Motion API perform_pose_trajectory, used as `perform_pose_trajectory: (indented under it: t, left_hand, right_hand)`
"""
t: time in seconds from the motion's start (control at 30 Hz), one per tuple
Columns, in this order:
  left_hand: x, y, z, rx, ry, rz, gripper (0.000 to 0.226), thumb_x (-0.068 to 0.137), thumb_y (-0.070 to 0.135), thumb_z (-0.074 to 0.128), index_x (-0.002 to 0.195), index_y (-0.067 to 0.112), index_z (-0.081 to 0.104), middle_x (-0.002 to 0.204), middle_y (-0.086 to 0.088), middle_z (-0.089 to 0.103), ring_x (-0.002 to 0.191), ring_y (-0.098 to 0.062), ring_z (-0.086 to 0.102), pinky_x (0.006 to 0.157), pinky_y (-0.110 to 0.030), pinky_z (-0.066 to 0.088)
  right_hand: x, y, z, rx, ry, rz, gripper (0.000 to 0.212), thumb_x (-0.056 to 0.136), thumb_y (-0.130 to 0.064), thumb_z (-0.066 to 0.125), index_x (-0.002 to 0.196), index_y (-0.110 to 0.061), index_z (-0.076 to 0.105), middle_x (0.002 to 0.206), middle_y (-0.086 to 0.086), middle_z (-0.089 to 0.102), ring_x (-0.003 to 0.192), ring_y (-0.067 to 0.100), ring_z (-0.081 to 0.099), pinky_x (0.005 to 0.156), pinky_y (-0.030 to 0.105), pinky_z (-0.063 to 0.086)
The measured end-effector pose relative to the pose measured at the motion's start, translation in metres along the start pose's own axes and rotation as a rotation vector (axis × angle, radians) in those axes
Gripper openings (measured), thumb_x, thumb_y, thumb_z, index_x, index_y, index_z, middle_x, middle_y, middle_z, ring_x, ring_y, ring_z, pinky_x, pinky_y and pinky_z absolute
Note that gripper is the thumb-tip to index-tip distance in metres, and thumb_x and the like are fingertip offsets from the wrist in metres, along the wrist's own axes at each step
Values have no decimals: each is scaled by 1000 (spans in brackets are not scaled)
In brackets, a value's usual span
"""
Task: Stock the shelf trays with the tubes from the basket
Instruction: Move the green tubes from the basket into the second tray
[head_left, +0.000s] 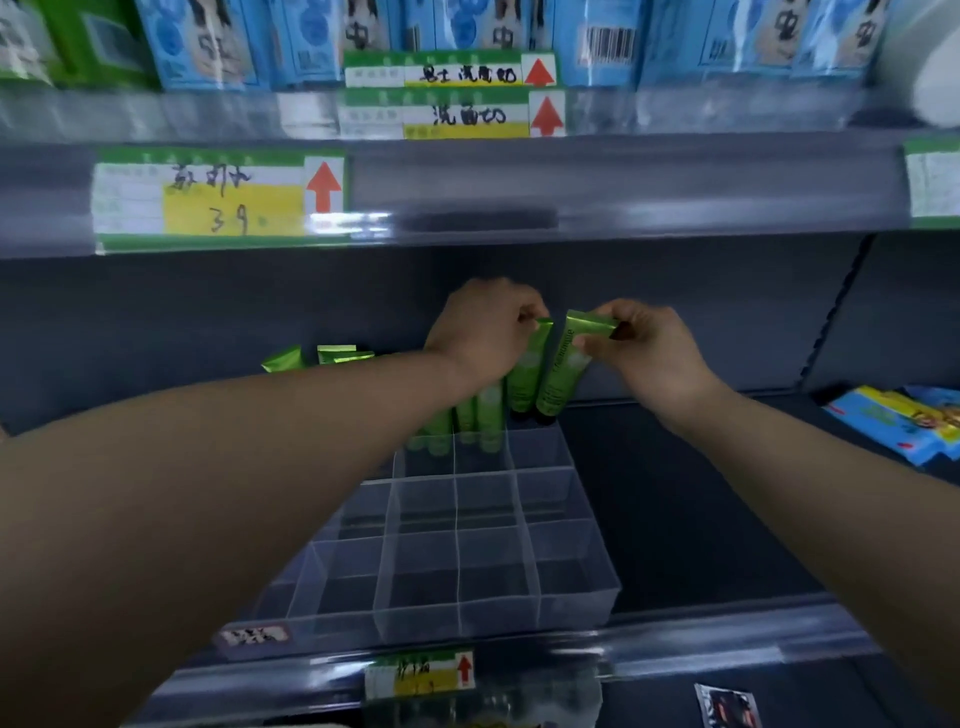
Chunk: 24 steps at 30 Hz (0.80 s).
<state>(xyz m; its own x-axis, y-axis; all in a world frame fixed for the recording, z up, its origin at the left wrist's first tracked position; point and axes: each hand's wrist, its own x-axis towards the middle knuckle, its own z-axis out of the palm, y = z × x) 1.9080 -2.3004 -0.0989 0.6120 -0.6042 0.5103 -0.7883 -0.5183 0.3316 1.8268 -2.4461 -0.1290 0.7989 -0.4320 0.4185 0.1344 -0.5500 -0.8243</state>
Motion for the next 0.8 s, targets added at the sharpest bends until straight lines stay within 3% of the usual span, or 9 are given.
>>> perform_pose_trajectory:
  t: [0.07, 0.17, 0.3, 0.47, 0.67, 0.8]
  left_hand:
    - [5, -6, 7, -3, -4, 3, 24, 91, 13, 54, 106, 20, 71, 111, 1, 70, 103, -15, 63, 88, -20, 44]
    - [10, -15, 17, -31, -8, -23, 25, 91, 12, 53, 107, 19, 71, 111, 0, 69, 102, -14, 63, 87, -19, 45]
    - [14, -26, 35, -43, -23, -30, 26, 90, 9, 51, 105, 16, 71, 111, 0, 69, 101, -15, 62, 85, -18, 43]
    - [16, -38, 53, -24, -50, -30, 24, 89, 9, 54, 105, 15, 71, 108, -2, 70, 99, -17, 63, 86, -21, 45]
    - [21, -47, 62, 24, -79, 1, 26, 88, 9, 52, 104, 15, 72, 105, -4, 70, 97, -20, 63, 83, -22, 43]
    - [22, -49, 65, 51, -88, 10, 26, 88, 9, 51, 103, 15, 72, 107, -6, 69, 101, -23, 62, 88, -31, 48]
  right_hand:
    - [8, 6, 3, 16, -8, -8, 16, 83, -6, 68, 76, -20, 63, 69, -4, 57, 64, 6, 48, 63, 17, 39]
    - [15, 13, 7, -4, -46, -34, 22, 84, -4, 67, 72, -22, 61, 72, -4, 57, 65, 3, 49, 60, 9, 39]
    - [20, 25, 13, -70, -79, -34, 11, 84, -4, 66, 78, -13, 64, 71, -2, 58, 61, -1, 50, 58, 6, 39]
    - [24, 36, 20, -129, -139, -36, 14, 88, -2, 60, 78, -12, 62, 68, -2, 54, 61, 2, 46, 58, 13, 37]
    - [31, 45, 29, -160, -204, 4, 16, 90, 1, 53, 84, -11, 62, 72, 0, 53, 77, 14, 49, 74, 24, 38]
    - [32, 43, 33, -263, -209, 28, 16, 91, -1, 51, 95, -5, 66, 84, 4, 56, 82, 13, 49, 66, 21, 37]
